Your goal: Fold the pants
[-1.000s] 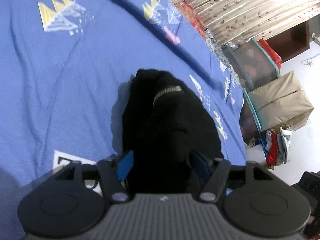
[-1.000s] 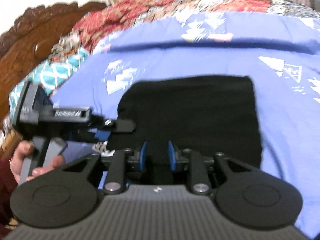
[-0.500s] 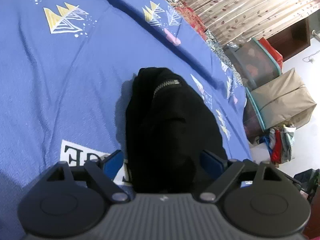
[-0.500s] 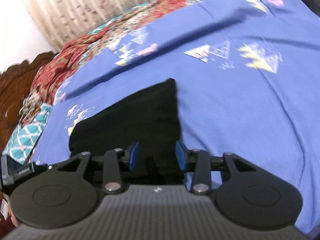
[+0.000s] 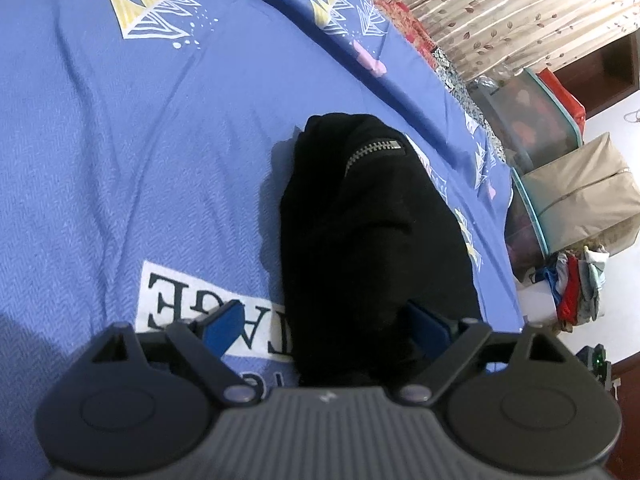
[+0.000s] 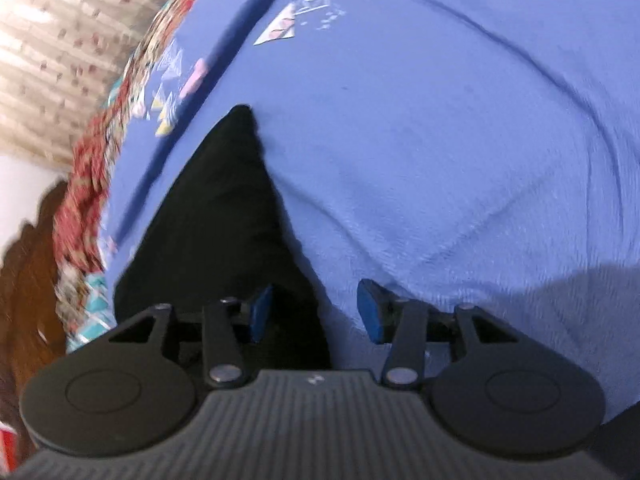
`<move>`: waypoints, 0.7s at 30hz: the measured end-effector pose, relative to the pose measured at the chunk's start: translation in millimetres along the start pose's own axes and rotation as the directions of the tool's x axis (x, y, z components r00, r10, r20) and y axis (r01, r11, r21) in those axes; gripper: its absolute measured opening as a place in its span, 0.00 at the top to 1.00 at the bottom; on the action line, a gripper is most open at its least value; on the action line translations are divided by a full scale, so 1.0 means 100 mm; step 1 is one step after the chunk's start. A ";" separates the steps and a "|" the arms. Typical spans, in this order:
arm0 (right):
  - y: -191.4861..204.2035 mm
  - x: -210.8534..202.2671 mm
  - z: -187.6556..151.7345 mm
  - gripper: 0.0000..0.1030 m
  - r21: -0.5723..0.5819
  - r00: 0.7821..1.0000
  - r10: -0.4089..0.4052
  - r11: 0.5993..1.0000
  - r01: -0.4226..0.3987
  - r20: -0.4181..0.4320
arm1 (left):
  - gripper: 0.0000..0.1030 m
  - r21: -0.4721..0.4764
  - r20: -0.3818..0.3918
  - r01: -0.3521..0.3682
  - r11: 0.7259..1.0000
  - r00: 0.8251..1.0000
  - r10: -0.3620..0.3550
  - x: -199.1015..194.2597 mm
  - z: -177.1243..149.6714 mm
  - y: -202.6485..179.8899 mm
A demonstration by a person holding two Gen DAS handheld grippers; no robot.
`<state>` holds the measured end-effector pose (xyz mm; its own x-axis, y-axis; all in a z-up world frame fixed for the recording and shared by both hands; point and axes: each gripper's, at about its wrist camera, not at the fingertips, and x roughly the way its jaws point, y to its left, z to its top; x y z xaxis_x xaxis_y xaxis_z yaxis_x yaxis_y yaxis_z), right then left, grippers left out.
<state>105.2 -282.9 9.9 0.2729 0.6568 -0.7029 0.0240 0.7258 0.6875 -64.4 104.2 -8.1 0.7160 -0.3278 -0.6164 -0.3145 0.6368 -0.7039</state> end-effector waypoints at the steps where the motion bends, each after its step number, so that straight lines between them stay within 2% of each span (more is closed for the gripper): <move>1: -0.03 -0.01 0.01 0.52 0.024 1.000 0.012 1.000 -0.012 -0.002 | 0.13 0.001 0.000 0.000 1.000 1.000 0.000 0.00 0.00 0.00; 5: -0.10 -0.05 0.02 0.52 0.083 0.999 0.042 0.996 -0.041 -0.006 | 0.12 -0.001 0.000 0.001 1.000 1.000 -0.001 0.00 0.00 0.00; 21: -0.18 -0.07 0.02 0.52 0.128 0.998 0.059 0.990 -0.058 -0.003 | 0.12 -0.003 0.000 0.001 1.000 1.000 -0.001 0.01 0.00 0.00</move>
<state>104.4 -300.8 2.7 0.2709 0.6990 -0.6618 0.1307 0.6545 0.7447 -63.4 104.2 -9.1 0.7160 -0.3289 -0.6157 -0.3152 0.6347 -0.7055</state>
